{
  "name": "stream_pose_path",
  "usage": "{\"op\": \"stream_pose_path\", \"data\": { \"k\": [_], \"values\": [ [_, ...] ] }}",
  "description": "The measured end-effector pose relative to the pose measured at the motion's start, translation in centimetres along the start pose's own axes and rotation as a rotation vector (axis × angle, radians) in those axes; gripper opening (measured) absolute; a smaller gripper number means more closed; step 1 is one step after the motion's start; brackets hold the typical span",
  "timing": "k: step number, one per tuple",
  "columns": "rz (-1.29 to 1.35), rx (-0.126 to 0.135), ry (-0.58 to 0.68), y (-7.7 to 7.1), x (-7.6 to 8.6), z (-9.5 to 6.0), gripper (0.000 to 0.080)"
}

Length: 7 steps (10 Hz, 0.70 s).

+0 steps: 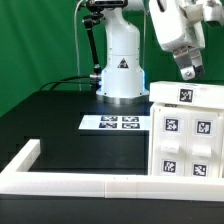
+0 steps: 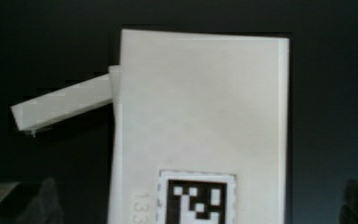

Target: Assemble cabinet

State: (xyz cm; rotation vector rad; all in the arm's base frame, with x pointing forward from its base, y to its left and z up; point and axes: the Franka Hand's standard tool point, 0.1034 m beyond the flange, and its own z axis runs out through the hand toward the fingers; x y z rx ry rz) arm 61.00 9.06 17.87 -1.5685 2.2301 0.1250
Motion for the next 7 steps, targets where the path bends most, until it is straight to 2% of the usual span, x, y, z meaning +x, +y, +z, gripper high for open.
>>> {"op": "stream_pose_path", "data": {
  "k": [2,5,6,7],
  "values": [
    [-0.307,-0.028,0.002,0.1,0.1,-0.1,0.0797],
    [-0.747,-0.048,0.000,0.0,0.0,-0.2,0.0797],
    [-0.845,-0.075,-0.008,0.2,-0.4,-0.3,0.0797],
    [-1.012,-0.130,-0.007,0.4,-1.3,-0.5,0.0797]
  ]
}}
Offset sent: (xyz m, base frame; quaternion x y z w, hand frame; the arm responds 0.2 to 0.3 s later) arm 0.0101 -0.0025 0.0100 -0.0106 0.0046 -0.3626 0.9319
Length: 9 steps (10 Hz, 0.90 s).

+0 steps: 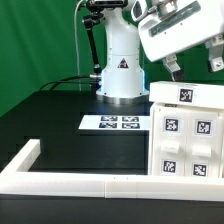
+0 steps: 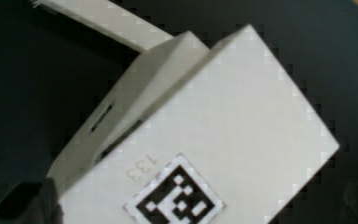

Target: Assemble cabinet

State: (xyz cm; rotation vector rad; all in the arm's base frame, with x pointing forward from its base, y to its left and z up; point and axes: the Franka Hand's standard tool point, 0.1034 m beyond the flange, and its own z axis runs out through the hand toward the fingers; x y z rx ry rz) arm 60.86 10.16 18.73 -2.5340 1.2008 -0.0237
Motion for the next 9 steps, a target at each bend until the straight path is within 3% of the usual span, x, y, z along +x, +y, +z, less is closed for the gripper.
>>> {"op": "stream_pose_path", "data": {
  "k": [3,7,9],
  "values": [
    [-0.219,-0.006,0.007,-0.2,0.1,-0.1,0.0797],
    [-0.890,-0.039,-0.012,0.3,0.5,-0.1,0.0797],
    [-1.093,-0.053,-0.017,0.5,0.6,-0.1,0.0797]
  ]
}}
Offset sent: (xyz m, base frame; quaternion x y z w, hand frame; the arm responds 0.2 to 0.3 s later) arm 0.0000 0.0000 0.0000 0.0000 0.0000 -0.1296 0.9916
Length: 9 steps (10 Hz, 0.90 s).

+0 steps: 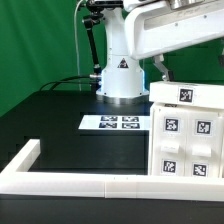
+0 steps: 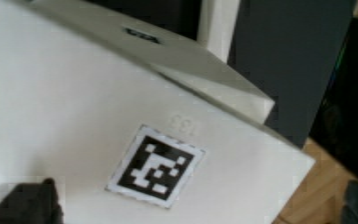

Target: Assemble cabinet

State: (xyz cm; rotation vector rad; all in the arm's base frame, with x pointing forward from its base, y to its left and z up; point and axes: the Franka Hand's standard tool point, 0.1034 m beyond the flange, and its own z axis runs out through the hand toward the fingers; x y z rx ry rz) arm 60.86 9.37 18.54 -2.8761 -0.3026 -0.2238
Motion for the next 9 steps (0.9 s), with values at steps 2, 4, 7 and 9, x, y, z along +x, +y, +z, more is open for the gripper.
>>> {"op": "stream_pose_path", "data": {
  "k": [2,4,7,9],
  "values": [
    [-0.142,-0.006,-0.002,0.3,0.0,0.0,0.0797],
    [-0.376,-0.019,-0.015,0.6,-0.1,0.5,0.0797],
    [-0.693,-0.046,-0.058,1.1,-0.5,1.3,0.0797],
    [-0.795,-0.044,-0.071,1.8,-0.8,1.7,0.0797]
  ]
}}
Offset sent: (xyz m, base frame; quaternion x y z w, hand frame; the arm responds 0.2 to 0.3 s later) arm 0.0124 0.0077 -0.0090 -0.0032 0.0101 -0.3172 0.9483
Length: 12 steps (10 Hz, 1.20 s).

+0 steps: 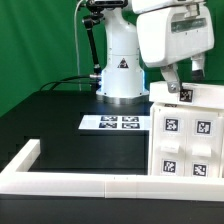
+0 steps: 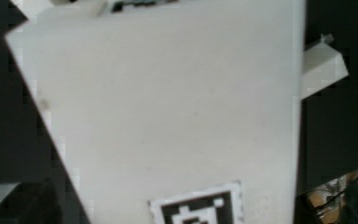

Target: Assemble cabinet

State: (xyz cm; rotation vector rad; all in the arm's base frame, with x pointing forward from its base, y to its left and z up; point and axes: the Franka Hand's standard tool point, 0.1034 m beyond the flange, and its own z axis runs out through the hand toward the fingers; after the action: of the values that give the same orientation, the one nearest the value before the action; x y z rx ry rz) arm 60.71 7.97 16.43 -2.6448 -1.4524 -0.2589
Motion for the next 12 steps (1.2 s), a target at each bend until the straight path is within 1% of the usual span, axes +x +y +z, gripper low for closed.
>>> {"op": "stream_pose_path", "data": {
  "k": [1,3,4,5,6,8,12],
  "values": [
    [-0.058,0.001,-0.008,0.1,-0.3,0.2,0.0797],
    [-0.009,0.013,-0.017,0.0,-0.7,1.2,0.0797],
    [-0.008,0.014,-0.018,0.0,-0.8,1.3,0.0772],
    [-0.006,0.014,-0.018,0.0,-0.8,1.3,0.0772],
    [0.004,0.014,-0.019,0.0,-0.9,1.3,0.0582],
    [0.034,0.014,-0.019,0.1,-1.0,1.2,0.0573],
    [0.429,0.010,-0.016,0.1,-1.1,1.3,0.0573]
  ]
}}
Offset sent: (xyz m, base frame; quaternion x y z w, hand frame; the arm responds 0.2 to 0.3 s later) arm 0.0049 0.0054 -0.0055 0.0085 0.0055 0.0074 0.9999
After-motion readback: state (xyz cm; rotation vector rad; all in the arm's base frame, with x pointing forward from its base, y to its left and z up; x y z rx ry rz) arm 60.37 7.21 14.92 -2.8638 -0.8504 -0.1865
